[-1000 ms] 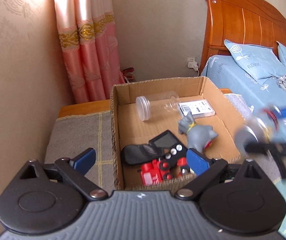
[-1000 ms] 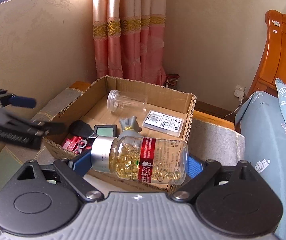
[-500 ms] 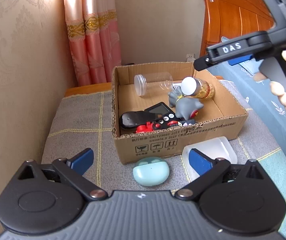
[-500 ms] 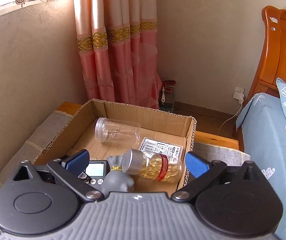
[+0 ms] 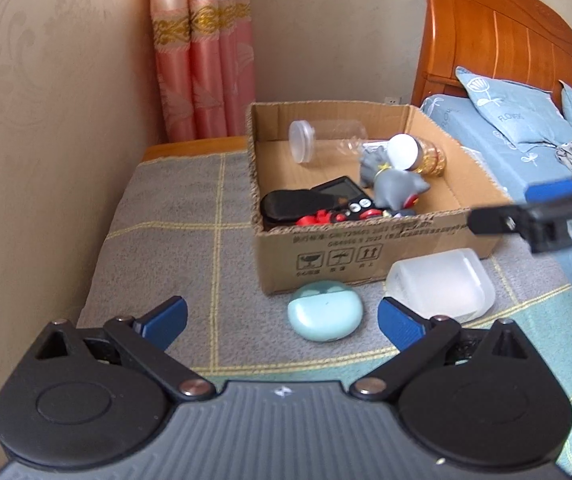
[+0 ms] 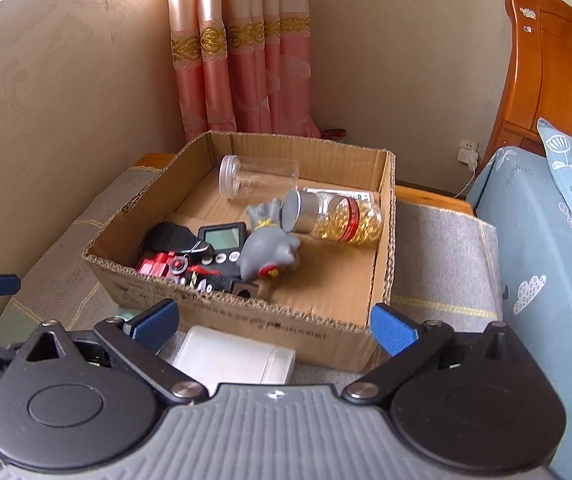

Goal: Organize rigid objects
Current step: 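Grasp the white plastic container with right gripper while left grasps the mint earbud case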

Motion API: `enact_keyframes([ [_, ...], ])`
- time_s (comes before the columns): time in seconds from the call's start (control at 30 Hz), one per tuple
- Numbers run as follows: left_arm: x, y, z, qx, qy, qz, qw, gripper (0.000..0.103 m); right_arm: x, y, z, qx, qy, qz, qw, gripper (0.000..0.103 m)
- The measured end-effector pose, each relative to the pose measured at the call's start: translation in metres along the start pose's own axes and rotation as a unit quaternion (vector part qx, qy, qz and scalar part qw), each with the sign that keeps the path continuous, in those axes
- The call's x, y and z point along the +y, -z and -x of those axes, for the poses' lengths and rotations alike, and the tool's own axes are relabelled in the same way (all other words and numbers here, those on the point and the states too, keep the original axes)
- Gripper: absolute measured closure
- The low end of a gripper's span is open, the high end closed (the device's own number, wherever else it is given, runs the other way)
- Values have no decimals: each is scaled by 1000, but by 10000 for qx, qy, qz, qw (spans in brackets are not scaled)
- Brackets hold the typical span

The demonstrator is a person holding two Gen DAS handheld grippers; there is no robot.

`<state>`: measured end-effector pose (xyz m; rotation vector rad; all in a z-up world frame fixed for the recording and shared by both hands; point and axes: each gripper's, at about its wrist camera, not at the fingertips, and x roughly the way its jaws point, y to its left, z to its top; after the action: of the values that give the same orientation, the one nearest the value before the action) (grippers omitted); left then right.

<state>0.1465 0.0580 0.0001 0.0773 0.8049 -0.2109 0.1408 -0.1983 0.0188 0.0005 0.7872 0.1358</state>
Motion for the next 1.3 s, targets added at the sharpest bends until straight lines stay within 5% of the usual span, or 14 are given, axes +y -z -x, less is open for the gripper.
enact_keyframes([
  [0.47, 17, 12, -7, 156, -31, 253, 9996, 2, 48, 40, -47, 453, 320, -477, 9973, 0],
  [0.93, 0, 17, -37, 490, 110, 134, 9986, 2, 11, 68, -62, 803, 1089, -741, 9880, 0],
  [1.3, -16, 24, -75, 864, 13, 25, 9963, 1, 2, 74, -61, 695, 847, -537, 9925, 0],
])
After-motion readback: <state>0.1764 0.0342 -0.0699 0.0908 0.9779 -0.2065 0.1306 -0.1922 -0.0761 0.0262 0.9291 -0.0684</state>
